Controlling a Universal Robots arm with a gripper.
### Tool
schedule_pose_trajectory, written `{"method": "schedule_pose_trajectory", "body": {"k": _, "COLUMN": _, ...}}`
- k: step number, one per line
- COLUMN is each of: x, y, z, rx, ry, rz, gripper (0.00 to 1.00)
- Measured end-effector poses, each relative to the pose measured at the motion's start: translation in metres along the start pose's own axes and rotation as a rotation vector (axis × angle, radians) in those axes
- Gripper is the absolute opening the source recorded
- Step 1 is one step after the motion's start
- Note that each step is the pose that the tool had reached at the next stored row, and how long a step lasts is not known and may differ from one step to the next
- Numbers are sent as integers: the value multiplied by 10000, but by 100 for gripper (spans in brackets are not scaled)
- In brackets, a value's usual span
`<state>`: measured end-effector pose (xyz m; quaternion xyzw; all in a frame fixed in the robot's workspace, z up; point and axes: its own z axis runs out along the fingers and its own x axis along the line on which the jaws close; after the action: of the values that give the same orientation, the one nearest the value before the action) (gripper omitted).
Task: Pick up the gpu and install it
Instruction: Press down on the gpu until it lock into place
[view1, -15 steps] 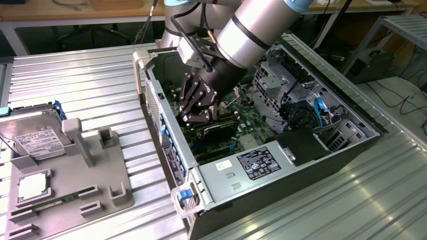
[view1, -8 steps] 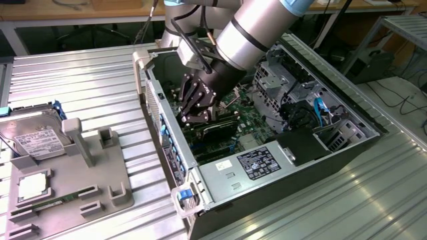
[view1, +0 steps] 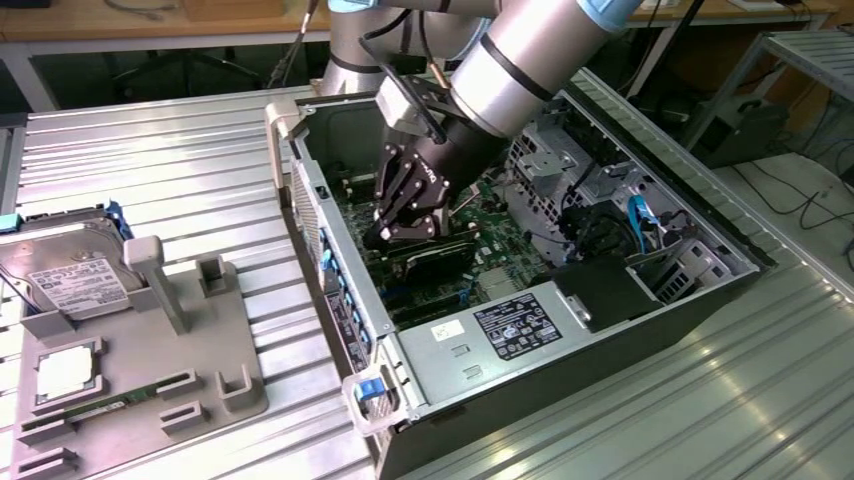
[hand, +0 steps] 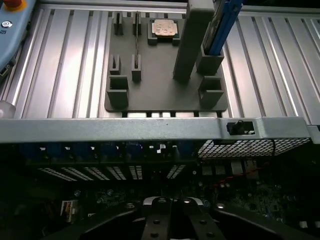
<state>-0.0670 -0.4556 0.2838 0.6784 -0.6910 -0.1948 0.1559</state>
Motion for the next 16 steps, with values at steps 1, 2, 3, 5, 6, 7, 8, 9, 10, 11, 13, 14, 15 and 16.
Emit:
{"method": "schedule_pose_trajectory", "body": {"k": 1, "x": -9, "y": 0, "z": 1, "rx": 62, "ry": 18, "rz": -33, "gripper": 11}}
{"method": "schedule_pose_trajectory", "body": {"k": 2, "x": -18, "y": -1, "z": 2, "rx": 134, "ry": 34, "rz": -71, "gripper": 11}}
{"method": "schedule_pose_trajectory", "body": {"k": 3, "x": -24, "y": -2, "z": 4, "rx": 209, "ry": 46, "rz": -94, "gripper": 11}}
{"method": "schedule_pose_trajectory", "body": {"k": 5, "x": -35, "y": -3, "z": 10, "rx": 385, "ry": 63, "rz": -139, "gripper": 11}}
{"method": "schedule_pose_trajectory", "body": {"k": 6, "x": -37, "y": -2, "z": 16, "rx": 451, "ry": 69, "rz": -151, "gripper": 11}}
{"method": "schedule_pose_trajectory", "body": {"k": 7, "x": -38, "y": 2, "z": 28, "rx": 502, "ry": 70, "rz": -164, "gripper": 11}}
{"method": "schedule_pose_trajectory", "body": {"k": 8, "x": -38, "y": 9, "z": 42, "rx": 534, "ry": 75, "rz": -170, "gripper": 11}}
{"method": "schedule_pose_trajectory", "body": {"k": 9, "x": -38, "y": 16, "z": 56, "rx": 562, "ry": 79, "rz": -176, "gripper": 11}}
{"method": "schedule_pose_trajectory", "body": {"k": 10, "x": -39, "y": 22, "z": 70, "rx": 598, "ry": 82, "rz": -183, "gripper": 11}}
{"method": "schedule_pose_trajectory", "body": {"k": 11, "x": -42, "y": 25, "z": 76, "rx": 642, "ry": 90, "rz": -187, "gripper": 11}}
{"method": "schedule_pose_trajectory", "body": {"k": 13, "x": -58, "y": 24, "z": 81, "rx": 838, "ry": 134, "rz": -191, "gripper": 11}}
{"method": "schedule_pose_trajectory", "body": {"k": 14, "x": -68, "y": 25, "z": 82, "rx": 964, "ry": 151, "rz": -194, "gripper": 11}}
{"method": "schedule_pose_trajectory", "body": {"k": 15, "x": -77, "y": 25, "z": 83, "rx": 1099, "ry": 167, "rz": -197, "gripper": 11}}
{"method": "schedule_pose_trajectory", "body": {"k": 16, "x": -85, "y": 24, "z": 84, "rx": 1230, "ry": 183, "rz": -201, "gripper": 11}}
